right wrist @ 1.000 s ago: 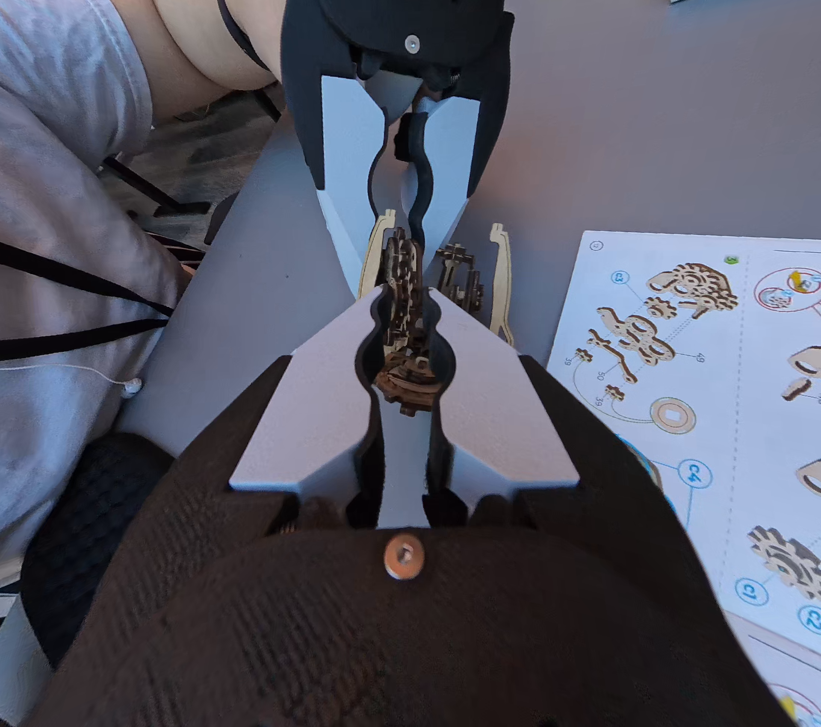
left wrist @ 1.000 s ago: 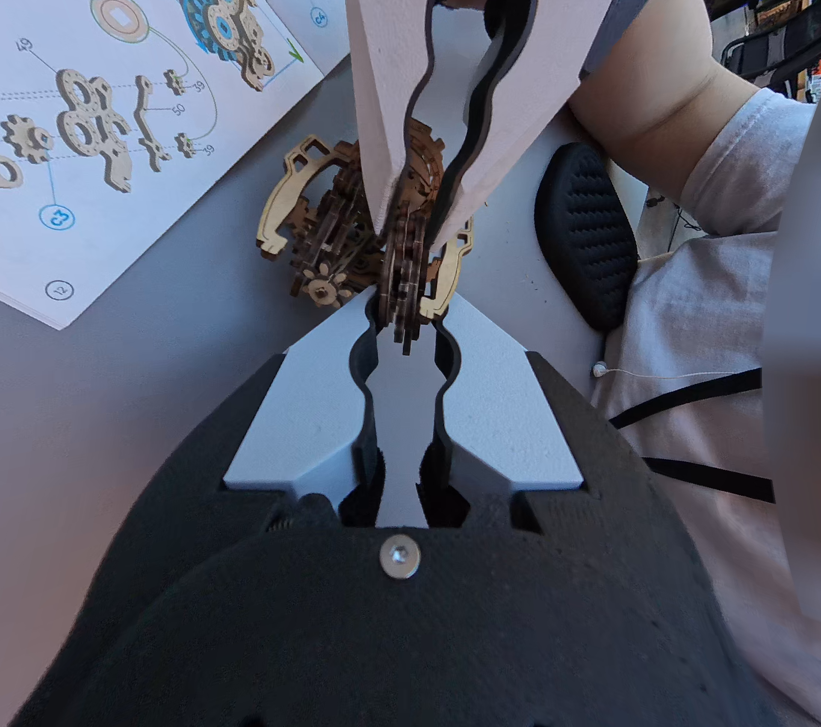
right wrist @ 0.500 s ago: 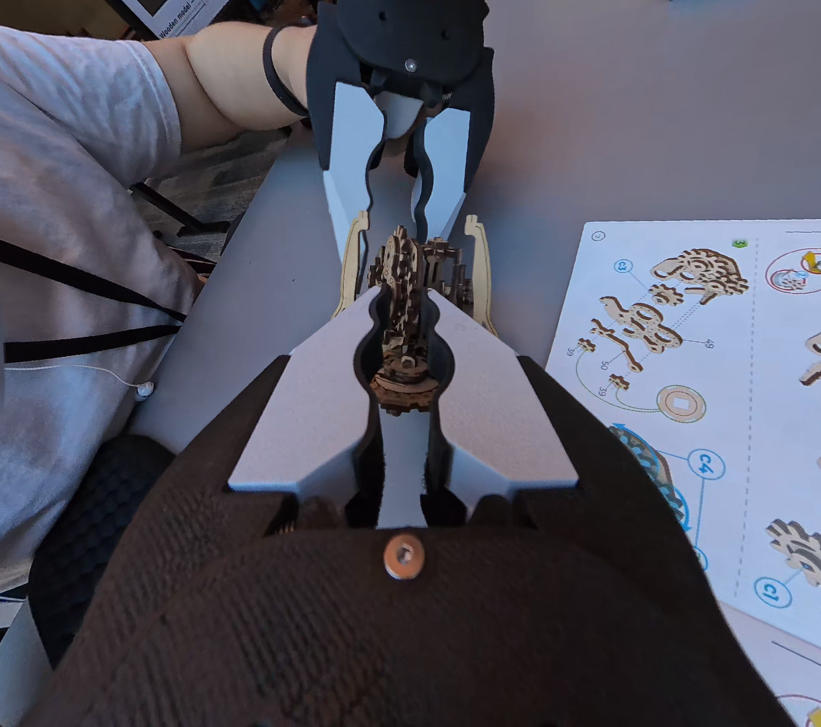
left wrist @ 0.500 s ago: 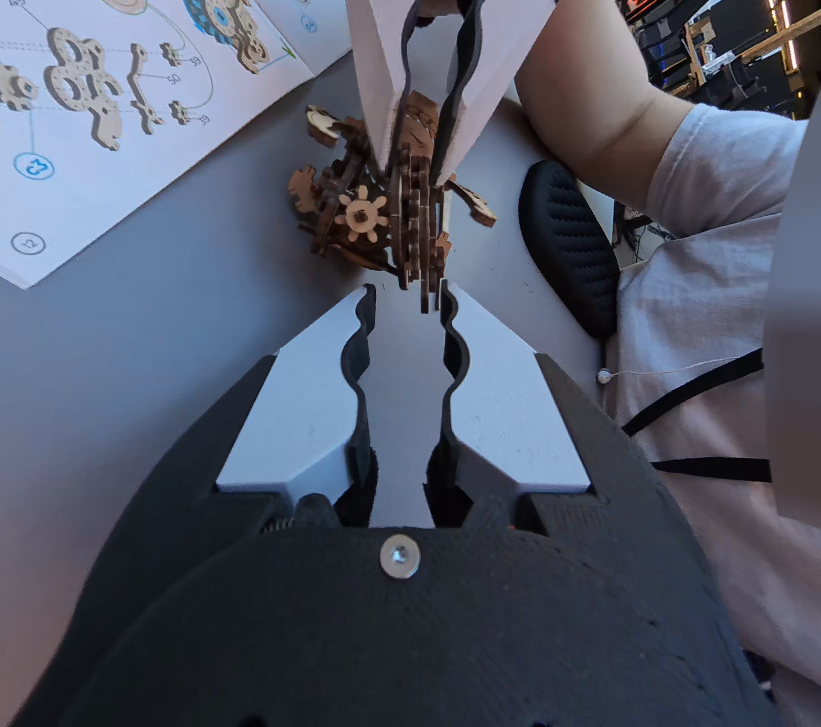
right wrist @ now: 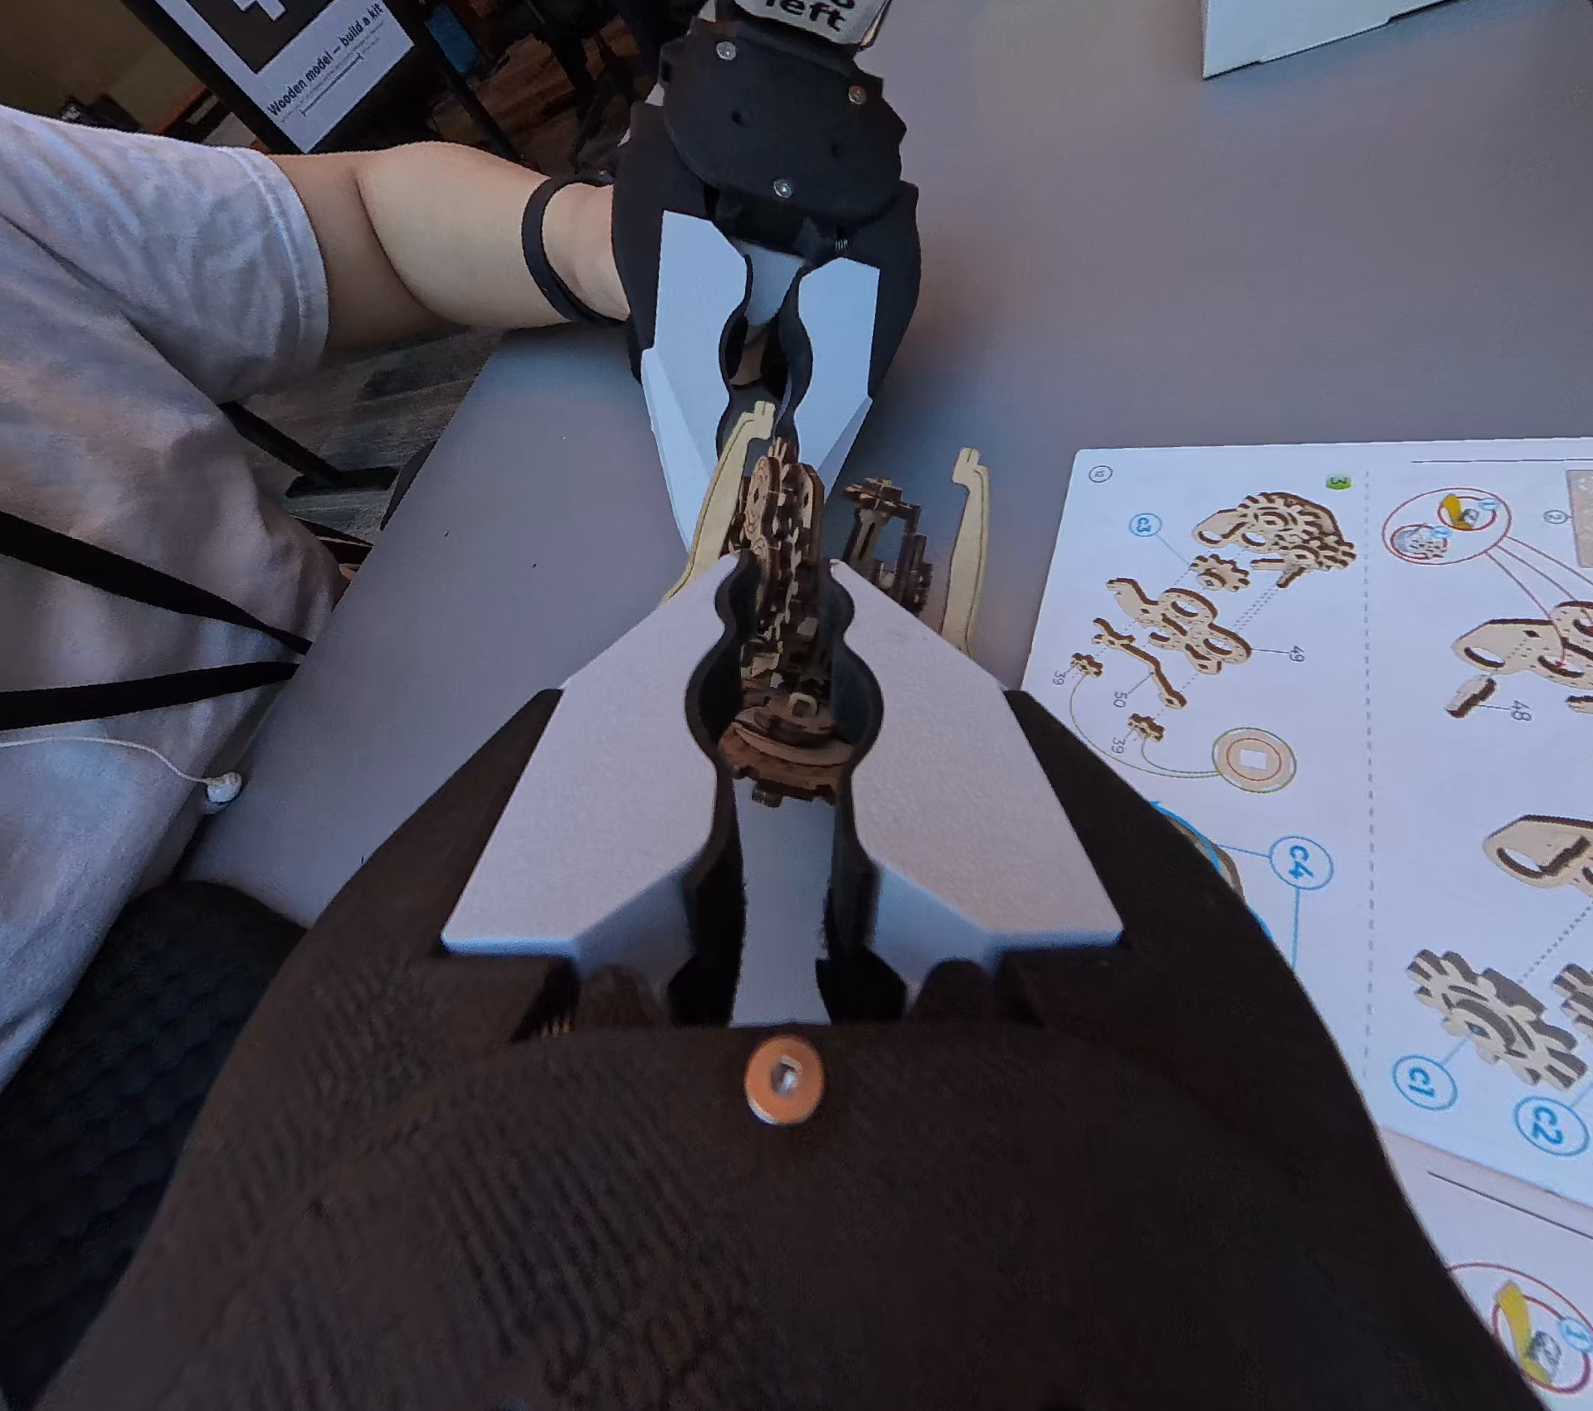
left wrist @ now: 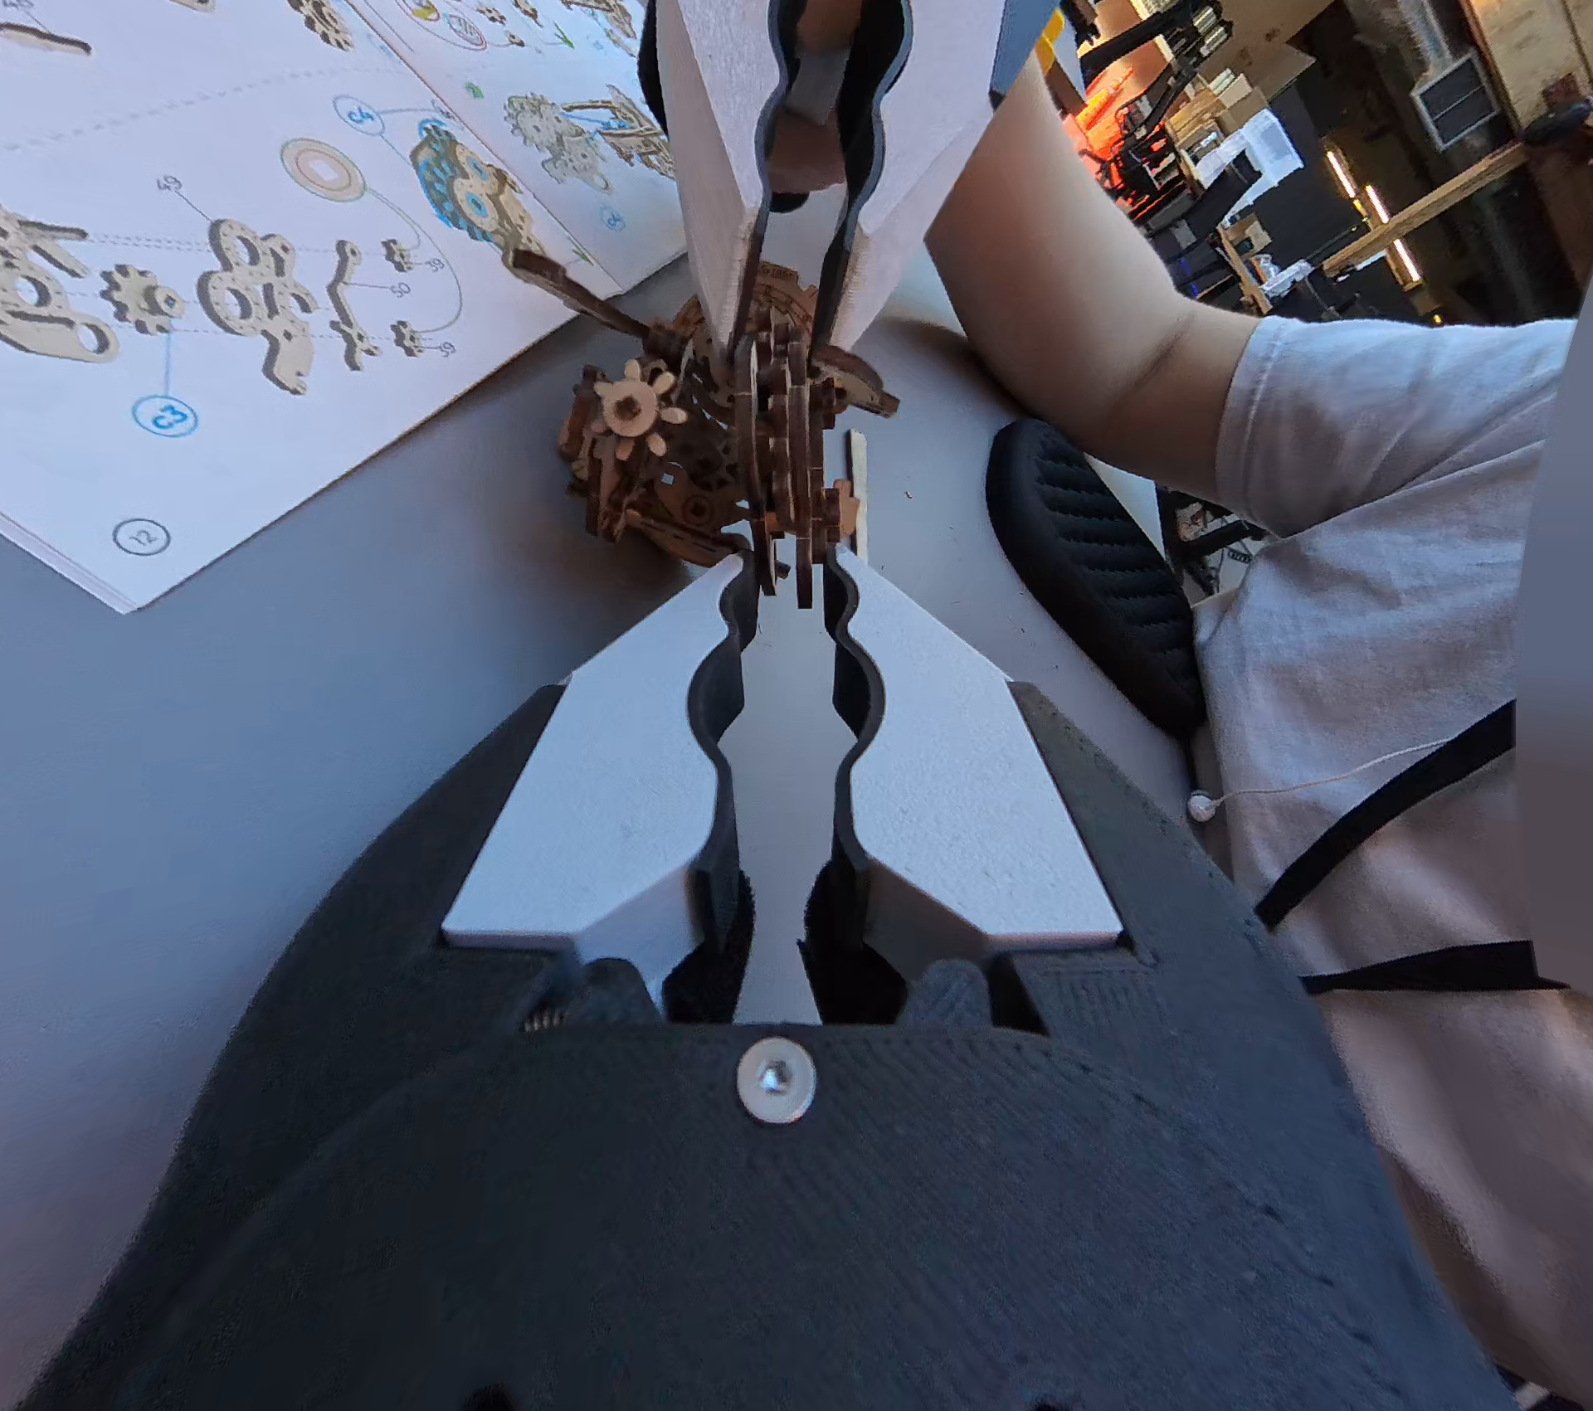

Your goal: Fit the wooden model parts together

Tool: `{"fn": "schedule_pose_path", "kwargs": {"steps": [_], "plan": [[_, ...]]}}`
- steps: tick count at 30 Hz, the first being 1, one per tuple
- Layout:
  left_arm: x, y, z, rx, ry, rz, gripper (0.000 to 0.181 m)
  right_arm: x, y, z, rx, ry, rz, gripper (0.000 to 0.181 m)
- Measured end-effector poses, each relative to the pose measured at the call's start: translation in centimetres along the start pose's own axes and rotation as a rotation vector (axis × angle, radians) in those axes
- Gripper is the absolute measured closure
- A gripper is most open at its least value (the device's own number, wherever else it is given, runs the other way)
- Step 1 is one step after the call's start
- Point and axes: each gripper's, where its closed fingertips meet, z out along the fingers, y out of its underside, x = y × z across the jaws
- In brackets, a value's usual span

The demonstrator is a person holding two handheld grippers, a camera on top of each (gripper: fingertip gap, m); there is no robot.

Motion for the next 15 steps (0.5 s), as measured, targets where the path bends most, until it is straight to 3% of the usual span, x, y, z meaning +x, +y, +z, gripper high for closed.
{"fn": "schedule_pose_path", "kwargs": {"steps": [6, 11, 15], "plan": [[-0.4, -0.3, 0.1, -0.012, -0.024, 0.033, 0.168, 0.1, 0.1, -0.2, 0.029, 0.032, -0.012, 0.161], [-0.7, -0.6, 0.3, -0.017, -0.033, 0.037, 0.169, -0.2, -0.8, -1.7, 0.095, 0.19, -0.141, 0.136], [-0.9, -0.9, 0.2, -0.01, -0.037, 0.036, 0.169, -1.7, -1.6, -2.9, 0.13, 0.329, -0.274, 0.133]]}}
